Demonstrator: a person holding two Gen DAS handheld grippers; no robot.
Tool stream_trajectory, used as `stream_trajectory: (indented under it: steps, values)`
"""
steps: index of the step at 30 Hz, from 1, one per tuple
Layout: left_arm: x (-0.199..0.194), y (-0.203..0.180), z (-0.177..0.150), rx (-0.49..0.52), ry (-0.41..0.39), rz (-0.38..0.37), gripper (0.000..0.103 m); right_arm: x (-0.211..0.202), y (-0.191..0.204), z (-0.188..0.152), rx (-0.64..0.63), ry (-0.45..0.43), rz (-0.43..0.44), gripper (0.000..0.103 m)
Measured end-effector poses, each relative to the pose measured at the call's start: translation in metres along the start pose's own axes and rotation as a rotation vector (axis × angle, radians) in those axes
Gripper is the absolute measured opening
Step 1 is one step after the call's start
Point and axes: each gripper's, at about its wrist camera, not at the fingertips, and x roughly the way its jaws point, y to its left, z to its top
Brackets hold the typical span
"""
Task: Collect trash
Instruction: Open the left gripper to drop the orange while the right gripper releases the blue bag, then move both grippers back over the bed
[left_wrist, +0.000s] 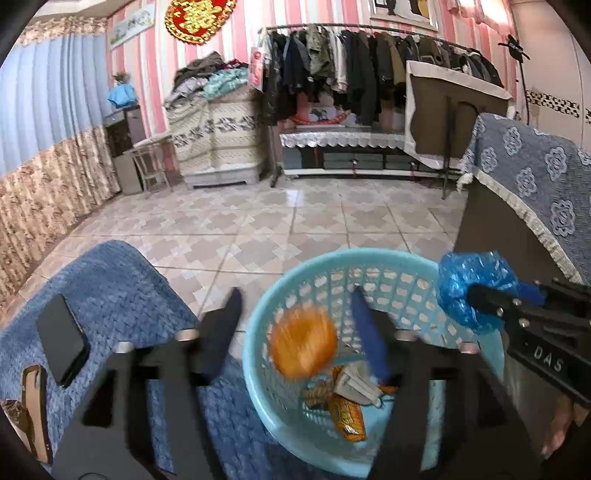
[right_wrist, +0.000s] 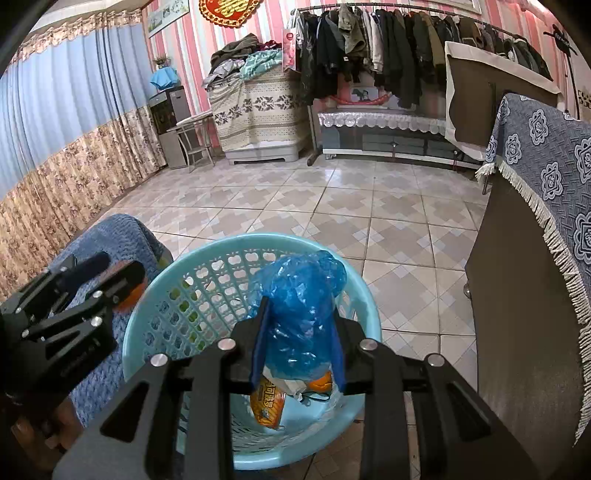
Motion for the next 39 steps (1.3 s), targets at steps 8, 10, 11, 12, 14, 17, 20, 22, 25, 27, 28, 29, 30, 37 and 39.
stream_trajectory:
  steps: [8, 10, 11, 12, 14, 17, 20, 22, 25, 27, 28, 29, 30, 37, 39]
  values:
    - [-0.021, 0.025, 0.012, -0.046, -0.075, 0.103, 0.092, 0.006, 0.019, 0.0, -0.035, 0.005, 0.014, 0.029]
    - [-0.029, 0.034, 0.014, -0.057, -0.092, 0.121, 0.093, 0.01, 0.023, -0.001, -0.038, 0.012, 0.019, 0.029]
    - [-0.033, 0.039, 0.014, -0.063, -0.098, 0.13, 0.093, 0.012, 0.025, -0.002, -0.039, 0.014, 0.02, 0.029]
    - [-0.037, 0.043, 0.014, -0.068, -0.101, 0.14, 0.094, 0.014, 0.027, -0.003, -0.042, 0.018, 0.021, 0.029]
    - [-0.044, 0.05, 0.013, -0.075, -0.108, 0.159, 0.094, 0.018, 0.034, -0.004, -0.048, 0.023, 0.023, 0.029]
    - [-0.057, 0.062, 0.009, -0.087, -0.121, 0.193, 0.097, 0.019, 0.043, -0.002, -0.06, 0.011, 0.017, 0.03]
    - [-0.071, 0.076, 0.003, -0.113, -0.117, 0.207, 0.097, 0.02, 0.052, -0.002, -0.059, -0.001, 0.018, 0.057]
    - [-0.081, 0.087, -0.002, -0.134, -0.115, 0.215, 0.097, 0.021, 0.059, -0.004, -0.06, -0.007, 0.021, 0.069]
    - [-0.096, 0.102, -0.011, -0.152, -0.116, 0.238, 0.097, 0.02, 0.069, -0.004, -0.064, -0.006, -0.015, 0.076]
    - [-0.105, 0.112, -0.014, -0.163, -0.119, 0.254, 0.097, 0.017, 0.072, -0.003, -0.06, -0.02, -0.019, 0.084]
    - [-0.112, 0.118, -0.017, -0.172, -0.118, 0.265, 0.097, 0.015, 0.074, -0.002, -0.061, -0.024, -0.019, 0.086]
    - [-0.115, 0.124, -0.019, -0.179, -0.117, 0.269, 0.097, 0.013, 0.076, -0.002, -0.064, -0.03, -0.021, 0.09]
    - [-0.12, 0.13, -0.021, -0.191, -0.117, 0.275, 0.097, 0.01, 0.078, -0.002, -0.069, -0.038, -0.025, 0.092]
    - [-0.159, 0.169, -0.039, -0.249, -0.134, 0.356, 0.097, -0.007, 0.105, -0.002, -0.121, -0.073, -0.013, 0.093]
    - [-0.169, 0.177, -0.048, -0.25, -0.137, 0.389, 0.097, -0.012, 0.116, -0.003, -0.138, -0.081, 0.002, 0.093]
